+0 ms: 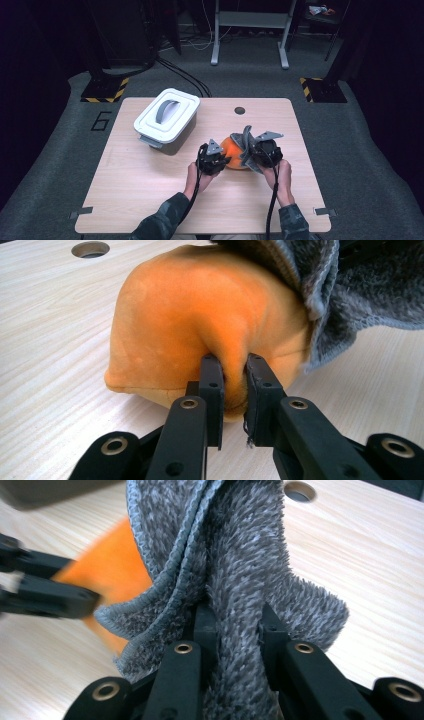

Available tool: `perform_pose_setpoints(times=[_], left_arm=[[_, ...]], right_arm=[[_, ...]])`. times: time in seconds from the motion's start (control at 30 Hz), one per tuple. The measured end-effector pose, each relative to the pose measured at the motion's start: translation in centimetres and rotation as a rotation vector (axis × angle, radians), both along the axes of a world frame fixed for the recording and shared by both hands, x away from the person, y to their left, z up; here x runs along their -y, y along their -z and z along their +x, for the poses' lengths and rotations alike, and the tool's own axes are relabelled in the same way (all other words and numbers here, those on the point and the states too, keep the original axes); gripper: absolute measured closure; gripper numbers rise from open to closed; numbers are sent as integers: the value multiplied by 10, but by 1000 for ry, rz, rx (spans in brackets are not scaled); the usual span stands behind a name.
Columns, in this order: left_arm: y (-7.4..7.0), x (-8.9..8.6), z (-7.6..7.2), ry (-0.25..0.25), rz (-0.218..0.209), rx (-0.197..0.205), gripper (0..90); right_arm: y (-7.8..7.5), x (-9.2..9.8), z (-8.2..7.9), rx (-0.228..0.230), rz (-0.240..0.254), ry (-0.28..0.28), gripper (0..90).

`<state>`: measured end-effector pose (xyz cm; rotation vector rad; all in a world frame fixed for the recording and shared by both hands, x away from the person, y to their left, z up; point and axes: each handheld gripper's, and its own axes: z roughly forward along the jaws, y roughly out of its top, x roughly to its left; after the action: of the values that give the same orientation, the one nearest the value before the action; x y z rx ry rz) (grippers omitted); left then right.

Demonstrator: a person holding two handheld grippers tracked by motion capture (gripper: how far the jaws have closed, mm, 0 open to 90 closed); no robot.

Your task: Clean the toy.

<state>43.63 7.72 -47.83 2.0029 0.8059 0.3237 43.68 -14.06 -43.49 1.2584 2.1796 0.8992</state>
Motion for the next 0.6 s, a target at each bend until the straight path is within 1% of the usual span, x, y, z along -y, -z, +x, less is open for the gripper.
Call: perform_pose_setpoints(times=[0.03,0.07,0.1,0.13,0.17,0.23,0.27,0.3,0.33,0.37,0.4,0.43,0.47,0.5,0.53,0.57,0.6], left_arm=[[0,0,0,0,0,0,801],[0,0,0,-1,-5,-1,801],[1,-1,1,5,-8,-3,800],[1,-2,1,5,-10,-5,800],[1,-2,1,5,-9,-2,800],[1,-2,0,5,-9,-2,800],[2,-2,0,4,-12,-5,800],[2,-2,0,4,-13,-6,800],[2,-2,1,3,-14,-5,800],[2,-3,1,4,-11,-6,800],[2,-3,1,4,-11,-6,800],[2,-3,1,3,-11,-6,800],[2,-4,1,3,-15,-6,800],[2,-4,1,4,-16,-8,800],[2,-4,1,4,-16,-8,800],[2,-5,1,3,-9,-7,800],[1,-5,1,4,-9,-8,799]], right_arm=[[1,2,0,-10,3,11,766],[1,2,0,-10,3,11,766],[5,10,1,-22,2,37,766],[7,13,1,-30,4,37,766],[10,16,2,-37,16,48,766],[12,19,3,-42,12,53,766],[20,26,6,-63,17,80,766],[20,26,6,-63,17,80,766],[26,31,9,-86,21,91,766],[31,34,11,-96,19,96,765],[31,34,11,-96,19,96,765],[39,39,14,-125,19,110,765],[43,41,16,-141,21,113,765],[46,41,17,-155,25,116,764],[46,41,17,-155,25,116,764],[52,44,20,-175,30,118,762],[53,45,21,-184,36,121,762]])
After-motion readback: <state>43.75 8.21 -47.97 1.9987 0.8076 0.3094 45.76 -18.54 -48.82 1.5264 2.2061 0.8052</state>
